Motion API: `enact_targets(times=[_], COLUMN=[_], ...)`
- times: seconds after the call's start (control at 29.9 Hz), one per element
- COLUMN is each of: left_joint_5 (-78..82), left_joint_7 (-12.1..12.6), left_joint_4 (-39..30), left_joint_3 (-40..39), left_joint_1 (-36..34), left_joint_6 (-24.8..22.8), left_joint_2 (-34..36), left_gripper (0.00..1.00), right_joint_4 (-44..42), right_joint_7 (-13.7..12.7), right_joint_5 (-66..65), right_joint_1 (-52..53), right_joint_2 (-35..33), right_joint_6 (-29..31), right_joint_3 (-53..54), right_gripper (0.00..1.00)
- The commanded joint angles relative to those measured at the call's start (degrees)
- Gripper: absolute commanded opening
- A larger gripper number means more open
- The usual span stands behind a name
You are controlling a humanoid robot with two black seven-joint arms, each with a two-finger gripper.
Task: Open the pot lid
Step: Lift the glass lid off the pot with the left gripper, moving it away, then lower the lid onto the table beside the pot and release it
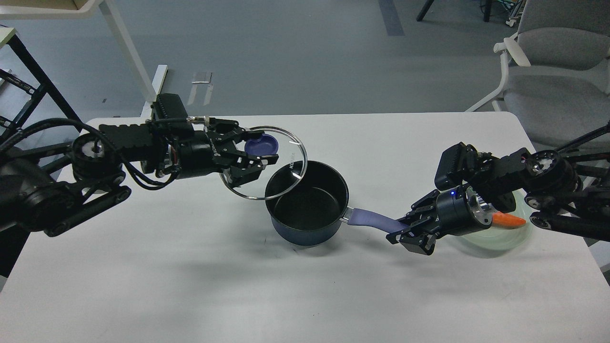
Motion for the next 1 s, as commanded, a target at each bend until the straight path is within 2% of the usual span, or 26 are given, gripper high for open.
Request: enact_targets(times=[0.0, 0.2, 0.33, 0.6, 0.77, 0.97], left_joint_5=[-0.1, -1.4, -2.6, -3.0, -4.5, -5.0], left_joint_7=[0.0, 0.0, 0.0, 0.0, 0.0, 0.0], left_joint_4=[0.1, 0.9, 2.9, 9.7, 14.0, 15.4], left_joint_3=[1.0, 7.0, 8.8, 9.3, 9.6, 10.3], left_joint_1=[1.1, 6.7, 10.9, 15.5, 15.8, 16.5], left_joint_6=[3.9, 13.1, 16.6, 19.7, 19.7, 19.8], left_joint_2=[5.9, 13.8, 15.4, 14.2, 11.5, 10.6], left_gripper=[0.42, 0.42, 0.42, 0.42, 0.43, 0.44], right_joint_4=[0.0, 0.0, 0.0, 0.0, 0.0, 0.0], right_joint_7=[0.0, 0.0, 0.0, 0.0, 0.0, 0.0], right_joint_5=[0.1, 0.1, 0.1, 0.1, 0.1, 0.1], right_joint_1=[0.1, 0.3, 0.4, 0.4, 0.3, 0.4], right_joint_2=[0.0, 0.1, 0.2, 0.1, 0.1, 0.1], right_joint_6=[0.0, 0.0, 0.0, 0.0, 0.0, 0.0], right_joint_3=[0.0, 0.0, 0.0, 0.0, 0.0, 0.0], right_gripper=[0.32, 0.32, 0.32, 0.32, 0.32, 0.32])
